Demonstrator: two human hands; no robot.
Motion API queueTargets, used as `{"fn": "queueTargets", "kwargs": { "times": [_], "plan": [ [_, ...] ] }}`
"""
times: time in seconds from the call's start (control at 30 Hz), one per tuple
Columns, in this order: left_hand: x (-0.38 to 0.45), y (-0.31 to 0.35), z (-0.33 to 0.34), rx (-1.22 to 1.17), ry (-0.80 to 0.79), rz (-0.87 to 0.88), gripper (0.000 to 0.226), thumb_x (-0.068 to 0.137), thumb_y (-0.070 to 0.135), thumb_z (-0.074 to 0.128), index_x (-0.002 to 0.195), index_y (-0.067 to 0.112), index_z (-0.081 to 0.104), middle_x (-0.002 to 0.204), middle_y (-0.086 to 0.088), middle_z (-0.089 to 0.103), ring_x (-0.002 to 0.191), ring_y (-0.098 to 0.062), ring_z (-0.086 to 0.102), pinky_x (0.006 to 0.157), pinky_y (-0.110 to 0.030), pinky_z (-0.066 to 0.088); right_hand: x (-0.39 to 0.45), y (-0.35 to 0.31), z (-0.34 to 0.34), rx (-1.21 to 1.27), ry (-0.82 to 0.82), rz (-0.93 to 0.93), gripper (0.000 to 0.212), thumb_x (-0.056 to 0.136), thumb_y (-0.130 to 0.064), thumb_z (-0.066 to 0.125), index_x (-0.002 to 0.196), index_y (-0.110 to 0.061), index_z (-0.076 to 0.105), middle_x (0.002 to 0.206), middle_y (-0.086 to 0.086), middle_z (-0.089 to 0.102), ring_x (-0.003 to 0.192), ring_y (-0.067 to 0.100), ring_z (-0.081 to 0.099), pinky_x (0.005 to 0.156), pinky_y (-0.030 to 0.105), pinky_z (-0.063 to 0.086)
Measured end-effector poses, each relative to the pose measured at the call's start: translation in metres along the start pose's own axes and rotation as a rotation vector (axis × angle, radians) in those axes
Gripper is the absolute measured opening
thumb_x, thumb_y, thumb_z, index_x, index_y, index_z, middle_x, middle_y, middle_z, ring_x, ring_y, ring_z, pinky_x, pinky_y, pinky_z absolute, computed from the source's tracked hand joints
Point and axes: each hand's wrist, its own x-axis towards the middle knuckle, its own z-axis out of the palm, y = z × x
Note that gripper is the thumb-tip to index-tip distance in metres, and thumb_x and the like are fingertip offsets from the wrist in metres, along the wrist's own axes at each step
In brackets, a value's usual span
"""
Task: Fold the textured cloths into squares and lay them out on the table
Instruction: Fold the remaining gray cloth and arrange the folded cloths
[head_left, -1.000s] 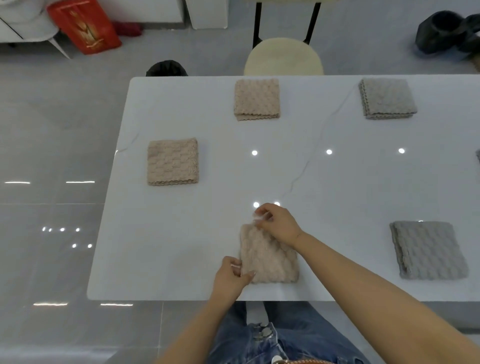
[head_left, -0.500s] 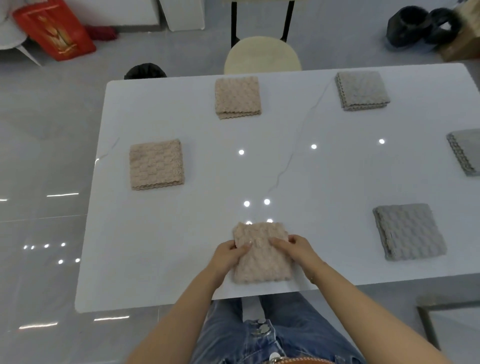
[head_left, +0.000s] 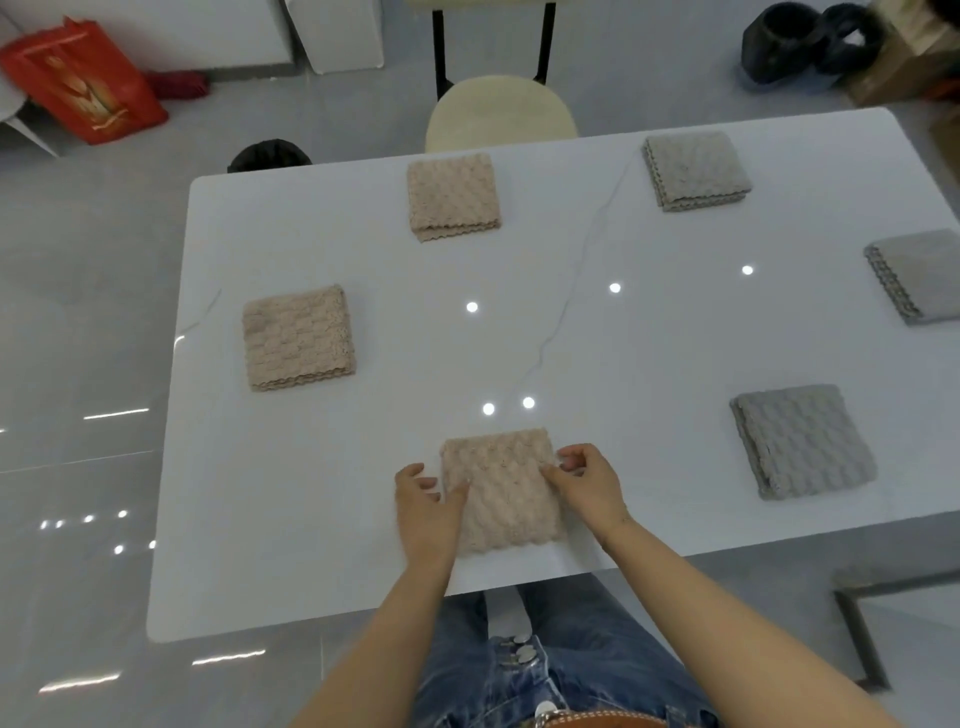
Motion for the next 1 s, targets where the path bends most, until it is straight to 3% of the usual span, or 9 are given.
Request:
{"fn": "queueTargets", "kwargs": {
  "times": [0.07, 0.2, 0.37, 0.67, 0.8, 0.9, 1.0],
  "plan": [
    [-0.002, -0.005, -0.004, 0.039, 0.018, -0.001, 0.05, 0.079, 0.028, 0.075, 0.118, 0.013, 0.046, 0.104, -0.003, 0.057, 0.091, -0.016, 0.056, 0.064, -0.019, 0.041, -0.006, 0.007, -0.001, -0.044, -0.003, -0.012, 0.021, 0.083, -0.025, 0.069, 0.099, -0.016, 0.058, 0.09, -0.003, 0.057, 0.079, 0.006, 0.053, 0.069, 0.016, 0.041],
    [-0.009, -0.018, -0.012, 0.094, -0.127, -0.062, 0.03, 0.082, 0.029, 0.072, 0.101, 0.014, 0.054, 0.087, 0.004, 0.059, 0.077, -0.008, 0.055, 0.06, -0.014, 0.039, -0.018, 0.026, -0.003, -0.071, -0.085, 0.041, 0.018, 0.084, -0.027, 0.07, 0.087, -0.012, 0.061, 0.081, -0.002, 0.061, 0.072, 0.007, 0.054, 0.061, 0.013, 0.039],
    [-0.01, -0.031, -0.014, 0.144, -0.183, -0.042, 0.019, 0.086, 0.029, 0.068, 0.089, 0.013, 0.059, 0.084, -0.002, 0.063, 0.075, -0.01, 0.057, 0.064, -0.018, 0.043, -0.025, 0.034, -0.007, 0.027, -0.161, 0.049, 0.02, 0.084, -0.021, 0.07, 0.085, -0.001, 0.065, 0.077, 0.003, 0.062, 0.069, 0.01, 0.055, 0.063, 0.014, 0.043],
    [-0.011, -0.033, -0.01, 0.137, -0.145, -0.03, 0.02, 0.087, 0.023, 0.067, 0.098, 0.012, 0.054, 0.083, 0.001, 0.059, 0.076, -0.012, 0.056, 0.056, -0.011, 0.038, -0.025, 0.04, -0.001, -0.016, -0.057, 0.025, 0.014, 0.083, -0.02, 0.072, 0.078, -0.011, 0.062, 0.076, 0.001, 0.062, 0.074, 0.015, 0.056, 0.062, 0.015, 0.042],
    [-0.011, -0.025, -0.008, 0.094, -0.087, 0.04, 0.038, 0.084, 0.023, 0.07, 0.111, 0.019, 0.043, 0.095, 0.004, 0.053, 0.08, -0.006, 0.053, 0.058, -0.011, 0.038, -0.021, 0.032, 0.0, -0.028, -0.022, -0.013, 0.016, 0.082, -0.023, 0.072, 0.087, -0.014, 0.06, 0.082, -0.001, 0.06, 0.073, 0.008, 0.053, 0.063, 0.013, 0.041],
    [-0.005, -0.019, -0.004, 0.034, -0.088, -0.002, 0.029, 0.089, 0.028, 0.064, 0.112, 0.019, 0.049, 0.099, 0.002, 0.058, 0.085, -0.009, 0.056, 0.062, -0.013, 0.041, -0.016, 0.03, 0.0, -0.022, -0.013, -0.024, 0.023, 0.084, -0.024, 0.071, 0.1, -0.013, 0.058, 0.086, -0.001, 0.057, 0.075, 0.006, 0.052, 0.066, 0.013, 0.041],
    [-0.001, -0.016, 0.002, 0.057, -0.105, 0.003, 0.017, 0.093, 0.031, 0.057, 0.103, 0.017, 0.058, 0.09, 0.003, 0.061, 0.08, -0.009, 0.056, 0.064, -0.014, 0.042, -0.009, 0.026, 0.002, -0.011, -0.039, 0.018, 0.024, 0.084, -0.026, 0.069, 0.1, -0.012, 0.059, 0.085, -0.001, 0.058, 0.077, 0.01, 0.054, 0.069, 0.015, 0.043]
  ]
}}
